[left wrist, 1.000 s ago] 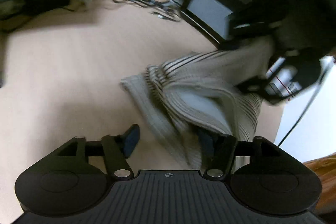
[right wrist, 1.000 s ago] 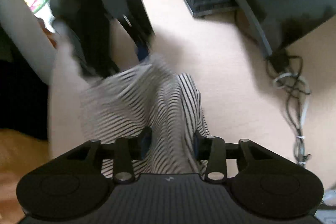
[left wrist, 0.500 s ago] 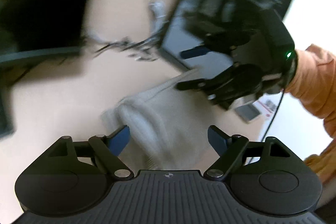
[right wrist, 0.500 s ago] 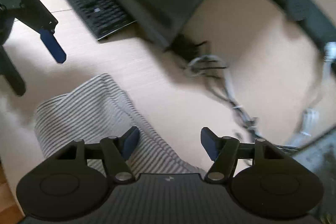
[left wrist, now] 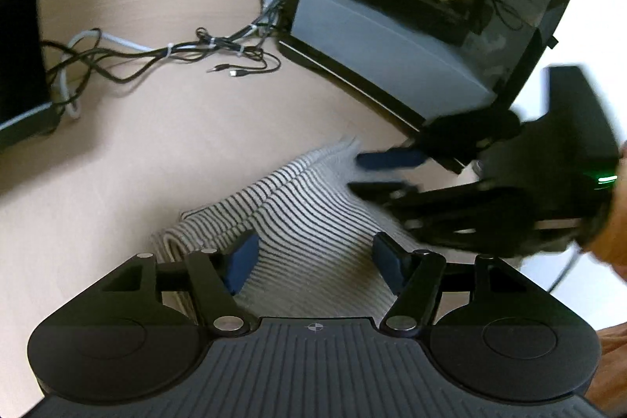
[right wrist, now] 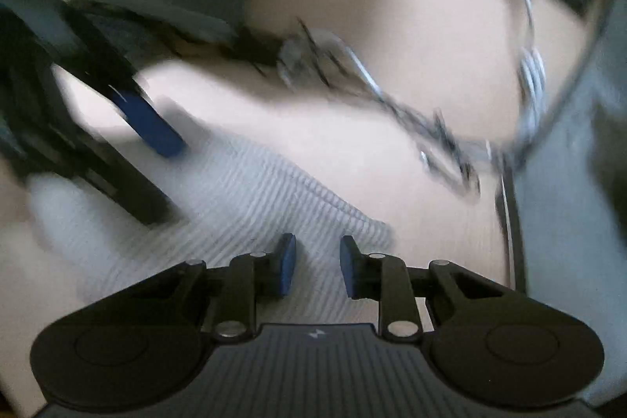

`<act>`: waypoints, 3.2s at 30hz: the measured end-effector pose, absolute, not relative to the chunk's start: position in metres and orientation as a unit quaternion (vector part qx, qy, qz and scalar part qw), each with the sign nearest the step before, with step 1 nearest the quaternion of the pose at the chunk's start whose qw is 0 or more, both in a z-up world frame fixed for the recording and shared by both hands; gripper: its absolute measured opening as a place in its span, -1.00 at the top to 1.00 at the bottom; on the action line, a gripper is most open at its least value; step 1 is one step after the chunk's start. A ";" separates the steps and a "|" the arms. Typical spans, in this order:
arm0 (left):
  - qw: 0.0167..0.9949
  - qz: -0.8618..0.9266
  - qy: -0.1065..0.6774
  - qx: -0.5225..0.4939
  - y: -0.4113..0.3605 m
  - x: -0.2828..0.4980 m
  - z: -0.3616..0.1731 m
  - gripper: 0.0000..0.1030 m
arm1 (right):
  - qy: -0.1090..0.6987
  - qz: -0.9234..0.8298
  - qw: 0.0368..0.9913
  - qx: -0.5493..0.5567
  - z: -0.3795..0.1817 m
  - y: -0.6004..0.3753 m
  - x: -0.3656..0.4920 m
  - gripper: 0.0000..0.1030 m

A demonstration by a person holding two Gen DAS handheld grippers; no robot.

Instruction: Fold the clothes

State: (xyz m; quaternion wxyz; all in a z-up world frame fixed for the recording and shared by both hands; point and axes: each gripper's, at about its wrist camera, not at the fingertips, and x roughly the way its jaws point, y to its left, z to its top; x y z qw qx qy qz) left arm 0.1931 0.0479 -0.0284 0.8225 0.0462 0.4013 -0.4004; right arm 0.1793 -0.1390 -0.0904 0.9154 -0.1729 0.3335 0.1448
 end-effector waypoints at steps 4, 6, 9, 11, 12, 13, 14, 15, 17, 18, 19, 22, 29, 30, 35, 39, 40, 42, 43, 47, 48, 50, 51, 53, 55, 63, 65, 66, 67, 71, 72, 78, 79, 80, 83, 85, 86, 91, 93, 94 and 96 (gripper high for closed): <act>0.817 -0.408 0.402 0.062 0.041 0.196 -0.028 -0.44 | 0.337 0.128 0.925 -0.122 -0.091 -0.146 0.184 0.54; 0.821 -0.410 0.393 0.066 0.043 0.201 -0.019 -0.38 | 0.337 0.117 0.928 -0.105 -0.088 -0.148 0.184 0.53; 0.843 -0.407 0.348 0.052 0.059 0.210 0.009 -0.69 | 0.346 0.086 0.934 -0.015 -0.069 -0.158 0.173 0.06; 0.853 -0.398 0.334 0.043 0.066 0.221 0.018 -0.75 | 0.353 0.074 0.930 0.065 -0.053 -0.172 0.157 -0.46; 0.855 -0.393 0.337 0.038 0.067 0.229 0.017 -0.75 | 0.357 0.075 0.926 0.102 -0.049 -0.179 0.146 -0.51; 0.853 -0.391 0.344 0.030 0.066 0.238 0.014 -0.76 | 0.366 0.073 0.918 0.133 -0.048 -0.184 0.138 -0.51; 0.848 -0.393 0.356 0.019 0.066 0.248 0.006 -0.76 | 0.380 0.069 0.909 0.159 -0.050 -0.188 0.131 -0.51; 0.840 -0.397 0.370 0.006 0.066 0.259 -0.004 -0.77 | 0.398 0.065 0.895 0.188 -0.055 -0.192 0.126 -0.51; 0.821 -0.397 0.409 -0.035 0.069 0.283 -0.026 -0.78 | 0.440 0.064 0.856 0.264 -0.073 -0.195 0.121 -0.51; 0.809 -0.396 0.431 -0.058 0.070 0.294 -0.037 -0.82 | 0.457 0.064 0.832 0.307 -0.085 -0.194 0.119 -0.51; 0.796 -0.395 0.451 -0.080 0.072 0.303 -0.048 -0.83 | 0.470 0.066 0.810 0.343 -0.097 -0.192 0.118 -0.51; 0.760 -0.392 0.500 -0.137 0.079 0.324 -0.078 -0.83 | 0.482 0.083 0.770 0.410 -0.120 -0.179 0.123 -0.27; 0.732 -0.392 0.517 -0.209 0.105 0.311 -0.089 -0.85 | 0.461 0.085 0.827 0.312 -0.102 -0.175 0.178 -0.06; 0.729 -0.390 0.520 -0.214 0.108 0.305 -0.090 -0.86 | 0.456 0.080 0.840 0.284 -0.096 -0.176 0.189 -0.06; 0.706 -0.408 0.532 -0.225 0.105 0.257 -0.092 -0.86 | 0.423 0.051 0.893 0.143 -0.071 -0.181 0.244 -0.06; 0.695 -0.434 0.529 -0.221 0.068 0.226 -0.089 -0.87 | 0.380 0.048 0.921 0.068 -0.046 -0.167 0.249 -0.23; 0.694 -0.442 0.527 -0.214 0.061 0.220 -0.086 -0.87 | 0.367 0.053 0.927 0.051 -0.042 -0.163 0.246 -0.30; 0.697 -0.456 0.521 -0.189 0.055 0.209 -0.076 -0.87 | 0.339 0.066 0.938 0.007 -0.032 -0.154 0.235 -0.38; 0.707 -0.454 0.516 -0.169 0.058 0.205 -0.069 -0.87 | 0.325 0.076 0.943 -0.019 -0.027 -0.147 0.226 -0.38; 0.761 -0.396 0.497 -0.130 0.087 0.203 -0.051 -0.89 | 0.276 0.115 0.948 -0.111 -0.026 -0.111 0.183 -0.47; 0.778 -0.365 0.494 -0.136 0.100 0.207 -0.050 -0.89 | 0.273 0.119 0.947 -0.120 -0.030 -0.102 0.176 -0.48; 0.803 -0.303 0.487 -0.160 0.122 0.214 -0.049 -0.77 | 0.272 0.125 0.945 -0.135 -0.042 -0.084 0.163 -0.49; 0.814 -0.273 0.482 -0.176 0.131 0.218 -0.048 -0.68 | 0.277 0.126 0.942 -0.140 -0.051 -0.075 0.160 -0.49; 0.829 -0.227 0.470 -0.201 0.143 0.224 -0.046 -0.53 | 0.275 0.110 0.937 -0.185 -0.072 -0.055 0.154 -0.49; 0.835 -0.223 0.458 -0.207 0.143 0.226 -0.042 -0.43 | 0.264 0.083 0.933 -0.232 -0.088 -0.045 0.154 -0.47; 0.784 -0.331 0.485 -0.201 0.084 0.224 -0.063 0.10 | 0.302 0.100 0.947 -0.049 -0.039 -0.104 0.177 0.50; 0.777 -0.342 0.490 -0.197 0.077 0.223 -0.072 0.10 | 0.310 0.107 0.945 0.006 -0.023 -0.121 0.183 0.52; 0.776 -0.344 0.491 -0.195 0.074 0.223 -0.076 0.10 | 0.313 0.119 0.942 0.034 -0.014 -0.127 0.184 0.52; 0.774 -0.348 0.491 -0.197 0.074 0.224 -0.079 0.10 | 0.315 0.138 0.937 0.056 -0.007 -0.126 0.184 0.52; 0.768 -0.357 0.489 -0.210 0.077 0.226 -0.082 0.14 | 0.342 0.194 0.916 0.076 -0.006 -0.107 0.190 0.52; 0.770 -0.358 0.487 -0.204 0.077 0.224 -0.082 0.20 | 0.352 0.196 0.913 0.070 -0.012 -0.102 0.193 0.51; 0.778 -0.346 0.492 -0.181 0.096 0.212 -0.071 -0.15 | 0.387 0.193 0.901 0.024 -0.041 -0.085 0.204 0.49; 0.786 -0.333 0.491 -0.174 0.105 0.210 -0.068 -0.20 | 0.384 0.195 0.902 0.005 -0.042 -0.080 0.200 0.48; 0.796 -0.316 0.489 -0.165 0.114 0.208 -0.066 -0.21 | 0.380 0.193 0.905 -0.017 -0.043 -0.075 0.197 0.48; 0.824 -0.267 0.475 -0.156 0.142 0.206 -0.054 -0.19 | 0.365 0.184 0.908 -0.096 -0.054 -0.056 0.182 0.45; 0.839 -0.248 0.452 -0.175 0.154 0.209 -0.040 -0.16 | 0.349 0.179 0.906 -0.160 -0.067 -0.039 0.171 0.42; 0.846 -0.239 0.439 -0.184 0.160 0.210 -0.033 -0.15 | 0.342 0.177 0.904 -0.186 -0.072 -0.031 0.165 0.40; 0.856 -0.316 0.354 -0.206 0.142 0.214 0.017 -0.16 | 0.322 0.159 0.894 -0.269 -0.087 -0.006 0.149 0.27; 0.843 -0.352 0.348 -0.212 0.119 0.224 0.020 -0.20 | 0.318 0.155 0.891 -0.285 -0.090 -0.001 0.148 0.17; 0.839 -0.356 0.355 -0.209 0.109 0.230 0.015 -0.20 | 0.318 0.156 0.891 -0.285 -0.091 -0.001 0.150 0.14; 0.836 -0.342 0.382 -0.198 0.097 0.240 -0.005 -0.15 | 0.319 0.167 0.894 -0.265 -0.085 -0.010 0.150 -0.02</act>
